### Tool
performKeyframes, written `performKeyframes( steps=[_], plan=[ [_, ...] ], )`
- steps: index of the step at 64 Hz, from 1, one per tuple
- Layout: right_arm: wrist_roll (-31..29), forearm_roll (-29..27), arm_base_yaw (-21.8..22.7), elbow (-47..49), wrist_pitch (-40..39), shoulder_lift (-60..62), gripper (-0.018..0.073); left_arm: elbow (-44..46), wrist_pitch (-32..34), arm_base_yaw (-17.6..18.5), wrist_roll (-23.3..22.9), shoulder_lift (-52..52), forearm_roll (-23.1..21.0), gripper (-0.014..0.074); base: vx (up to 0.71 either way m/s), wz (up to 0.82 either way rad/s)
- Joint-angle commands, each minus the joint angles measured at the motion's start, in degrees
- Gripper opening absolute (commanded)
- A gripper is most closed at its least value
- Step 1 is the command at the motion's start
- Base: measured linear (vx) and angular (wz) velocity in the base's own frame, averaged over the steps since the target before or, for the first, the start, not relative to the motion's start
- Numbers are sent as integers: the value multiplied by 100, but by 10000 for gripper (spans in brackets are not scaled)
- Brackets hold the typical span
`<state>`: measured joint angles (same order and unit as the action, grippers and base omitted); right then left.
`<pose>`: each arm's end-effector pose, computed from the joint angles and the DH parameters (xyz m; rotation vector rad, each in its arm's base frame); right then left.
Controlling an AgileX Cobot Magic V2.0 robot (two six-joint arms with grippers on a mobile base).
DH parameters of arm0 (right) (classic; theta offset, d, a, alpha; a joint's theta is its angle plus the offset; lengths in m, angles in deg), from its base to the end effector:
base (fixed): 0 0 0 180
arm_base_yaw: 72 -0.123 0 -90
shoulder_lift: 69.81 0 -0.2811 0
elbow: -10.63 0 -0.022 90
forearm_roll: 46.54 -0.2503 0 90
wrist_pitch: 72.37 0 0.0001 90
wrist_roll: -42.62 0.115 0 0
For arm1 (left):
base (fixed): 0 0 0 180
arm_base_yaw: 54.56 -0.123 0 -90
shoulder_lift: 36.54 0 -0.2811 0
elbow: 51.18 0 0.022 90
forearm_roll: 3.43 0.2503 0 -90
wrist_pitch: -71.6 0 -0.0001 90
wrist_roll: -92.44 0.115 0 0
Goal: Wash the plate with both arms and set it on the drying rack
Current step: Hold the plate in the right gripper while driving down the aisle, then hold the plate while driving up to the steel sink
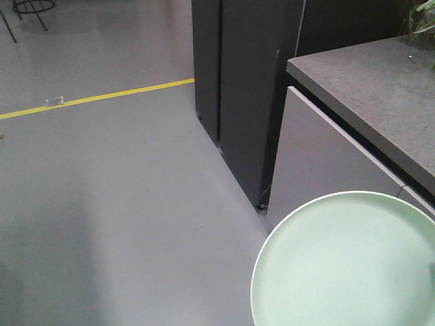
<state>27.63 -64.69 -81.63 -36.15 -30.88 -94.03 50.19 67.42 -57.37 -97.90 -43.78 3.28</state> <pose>0.0730 0.0365 0.3001 -0.3207 1.9147 0.2993 0.0841 0.0051 0.1983 -0.0952 1.5683 -0.0048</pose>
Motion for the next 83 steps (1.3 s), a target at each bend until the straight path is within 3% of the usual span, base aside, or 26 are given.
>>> performKeyframes(
  steps=[1, 83],
  plan=[
    [4, -58, 18, 152, -447, -53, -2, -115, 418, 4, -54, 91, 0, -6, 15, -38],
    [4, -58, 18, 152, -447, -53, -2, -115, 418, 4, -54, 91, 0, -6, 11, -38]
  ],
)
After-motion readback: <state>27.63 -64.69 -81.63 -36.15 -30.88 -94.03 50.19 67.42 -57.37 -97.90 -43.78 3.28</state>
